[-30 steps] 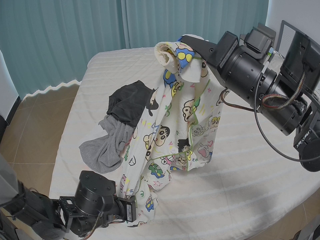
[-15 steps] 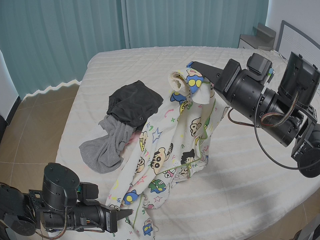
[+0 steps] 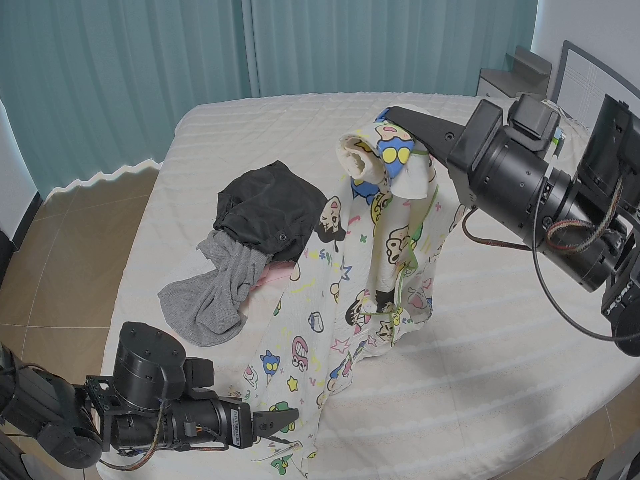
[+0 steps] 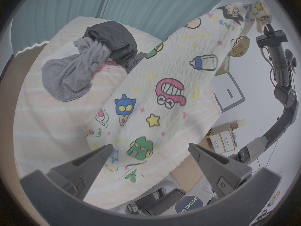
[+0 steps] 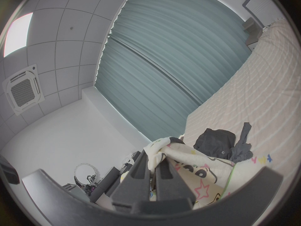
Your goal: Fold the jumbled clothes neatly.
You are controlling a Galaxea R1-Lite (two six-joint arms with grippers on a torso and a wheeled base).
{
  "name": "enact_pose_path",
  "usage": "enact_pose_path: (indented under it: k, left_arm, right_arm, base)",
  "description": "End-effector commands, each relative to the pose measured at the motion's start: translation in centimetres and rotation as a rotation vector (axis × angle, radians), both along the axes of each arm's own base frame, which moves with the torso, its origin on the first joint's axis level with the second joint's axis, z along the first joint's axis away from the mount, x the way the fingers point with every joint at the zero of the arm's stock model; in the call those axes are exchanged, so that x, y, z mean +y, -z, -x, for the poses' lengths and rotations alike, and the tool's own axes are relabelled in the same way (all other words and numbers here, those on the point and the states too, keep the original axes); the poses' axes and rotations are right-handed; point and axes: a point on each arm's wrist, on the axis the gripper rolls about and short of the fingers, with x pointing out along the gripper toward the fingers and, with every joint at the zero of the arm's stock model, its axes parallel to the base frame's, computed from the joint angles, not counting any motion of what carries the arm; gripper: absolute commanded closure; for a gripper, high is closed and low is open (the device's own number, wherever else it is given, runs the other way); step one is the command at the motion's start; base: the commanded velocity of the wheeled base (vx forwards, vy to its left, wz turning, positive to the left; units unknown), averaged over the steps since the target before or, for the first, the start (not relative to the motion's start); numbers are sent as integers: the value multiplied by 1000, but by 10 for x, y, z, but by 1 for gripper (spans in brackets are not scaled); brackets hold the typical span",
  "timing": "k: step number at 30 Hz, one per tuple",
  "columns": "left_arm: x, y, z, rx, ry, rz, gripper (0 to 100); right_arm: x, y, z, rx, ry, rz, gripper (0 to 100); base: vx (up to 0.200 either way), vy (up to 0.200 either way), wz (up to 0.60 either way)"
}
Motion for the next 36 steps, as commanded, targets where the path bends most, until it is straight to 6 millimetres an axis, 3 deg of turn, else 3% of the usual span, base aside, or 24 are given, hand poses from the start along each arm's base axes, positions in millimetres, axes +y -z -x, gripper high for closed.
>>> enact_pose_path:
  k: [1, 10, 17, 32, 36]
  left_arm:
    - [-7, 12, 1, 28, 38, -25, 0]
    - [-17, 29, 21, 16, 164, -154, 0]
    - [-32, 49, 8, -74, 71, -353, 0]
    - [-54, 42, 0, -147, 9, -290, 0]
    - [-55, 50, -2, -142, 0, -315, 0]
  right_arm:
    - [7, -11, 12, -26, -48, -26, 100]
    - [22, -21, 12, -50, -71, -56, 100]
    - [25, -28, 20, -62, -82, -78, 100]
    - [30, -29, 24, -57, -88, -86, 100]
    - [29, -31, 25, -61, -87, -91, 100]
  base:
    - [0, 0, 0]
    - [0, 0, 0]
    - [0, 0, 0]
    - [0, 0, 0]
    - [0, 0, 0]
